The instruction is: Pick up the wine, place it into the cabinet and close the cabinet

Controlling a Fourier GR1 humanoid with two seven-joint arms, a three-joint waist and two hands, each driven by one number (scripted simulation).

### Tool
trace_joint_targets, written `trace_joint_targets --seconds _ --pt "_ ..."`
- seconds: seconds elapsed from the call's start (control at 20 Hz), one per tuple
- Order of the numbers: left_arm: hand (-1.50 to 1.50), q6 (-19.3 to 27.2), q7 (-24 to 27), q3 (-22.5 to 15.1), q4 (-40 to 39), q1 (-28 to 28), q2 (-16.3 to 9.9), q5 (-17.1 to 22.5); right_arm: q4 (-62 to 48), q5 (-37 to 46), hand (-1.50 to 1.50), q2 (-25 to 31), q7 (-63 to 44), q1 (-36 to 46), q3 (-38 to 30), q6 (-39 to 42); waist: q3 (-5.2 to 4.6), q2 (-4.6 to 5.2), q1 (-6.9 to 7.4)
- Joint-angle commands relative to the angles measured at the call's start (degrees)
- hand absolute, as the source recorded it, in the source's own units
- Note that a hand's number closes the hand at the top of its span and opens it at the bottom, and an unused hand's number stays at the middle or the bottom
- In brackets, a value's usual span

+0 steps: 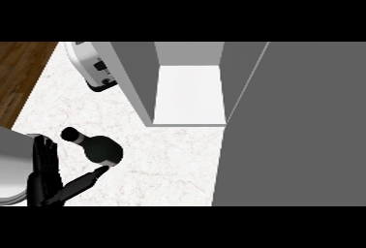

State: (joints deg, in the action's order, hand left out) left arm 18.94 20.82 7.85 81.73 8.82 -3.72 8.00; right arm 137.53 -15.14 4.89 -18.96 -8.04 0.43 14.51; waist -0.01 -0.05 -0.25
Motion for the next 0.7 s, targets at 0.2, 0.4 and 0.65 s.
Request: trace_joint_targets --seconds 0.2,0.4,0.65 --pt "-1.50 -3.86 3.93 4.18 -15.92 -10.52 -2.40 2.20 6.99 -4.53 -1.50 -0.18 -2.54 -2.99 -0.87 0.14 -0.01 0.04 -0.33" --pt "-1.50 -2.63 5.77 2.39 -14.83 -8.24 0.18 0.99 8.49 -3.91 -1.50 -0.10 -4.14 -1.86 -0.96 -0.70 0.00 0.00 -0.10" --pt "-1.50 -5.46 12.83 5.46 -28.77 -14.62 -0.61 2.46 4.61 -4.67 -1.50 -0.65 0.31 -3.86 -2.48 1.80 0.00 0.05 -0.28"
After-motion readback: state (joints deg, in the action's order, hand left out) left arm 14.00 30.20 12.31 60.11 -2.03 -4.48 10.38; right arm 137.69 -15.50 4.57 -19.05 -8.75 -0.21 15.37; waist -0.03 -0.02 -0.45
